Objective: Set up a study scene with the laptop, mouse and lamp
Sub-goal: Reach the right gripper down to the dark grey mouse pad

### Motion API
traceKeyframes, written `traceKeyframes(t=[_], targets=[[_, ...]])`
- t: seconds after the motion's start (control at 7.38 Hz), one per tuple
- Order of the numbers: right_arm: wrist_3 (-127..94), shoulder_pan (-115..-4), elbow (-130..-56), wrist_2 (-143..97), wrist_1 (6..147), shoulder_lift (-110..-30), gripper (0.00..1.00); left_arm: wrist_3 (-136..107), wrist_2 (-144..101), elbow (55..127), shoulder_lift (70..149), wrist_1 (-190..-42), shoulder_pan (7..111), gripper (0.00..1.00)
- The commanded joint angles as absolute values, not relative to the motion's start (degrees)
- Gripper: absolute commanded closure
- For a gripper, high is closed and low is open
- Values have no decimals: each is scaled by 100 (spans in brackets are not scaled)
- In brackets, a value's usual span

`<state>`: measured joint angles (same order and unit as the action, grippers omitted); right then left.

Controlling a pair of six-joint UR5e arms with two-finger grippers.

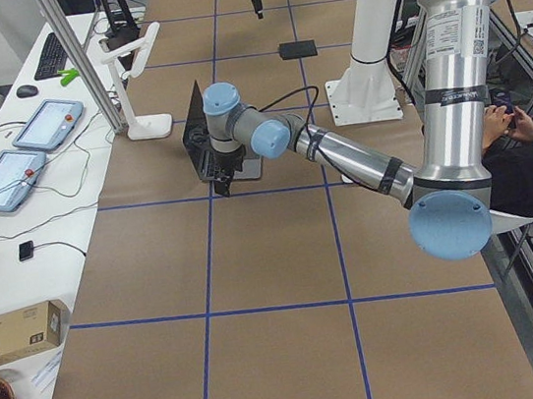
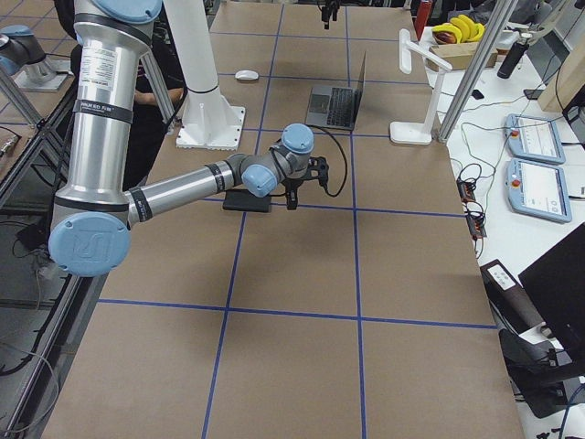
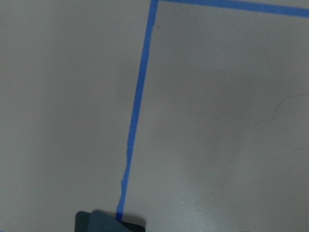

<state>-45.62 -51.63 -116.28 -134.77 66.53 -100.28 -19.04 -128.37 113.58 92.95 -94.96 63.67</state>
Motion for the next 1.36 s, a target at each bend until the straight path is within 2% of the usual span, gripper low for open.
traceKeyframes(t=[0.0, 0.54, 0.68, 0.95, 1.22], targets=[[-5141, -4277, -11576, -13150, 6258, -10160, 9, -2877, -12850, 11286, 8835, -9850, 6337, 0], [-5835, -3727, -11601, -13235, 6258, -10274, 11, -3305, -12858, 10654, 8368, -11580, 6328, 0], [-5845, -3735, -11602, -13332, 6258, -10335, 16, -3305, -12858, 10591, 8324, -11784, 6328, 0], [-5845, -3613, -11497, -13342, 6319, -10362, 20, -3331, -12998, 10591, 8218, -12005, 6328, 0], [-5836, -3323, -11198, -13350, 6319, -10144, 28, -3314, -13017, 10591, 8218, -12023, 6328, 0]])
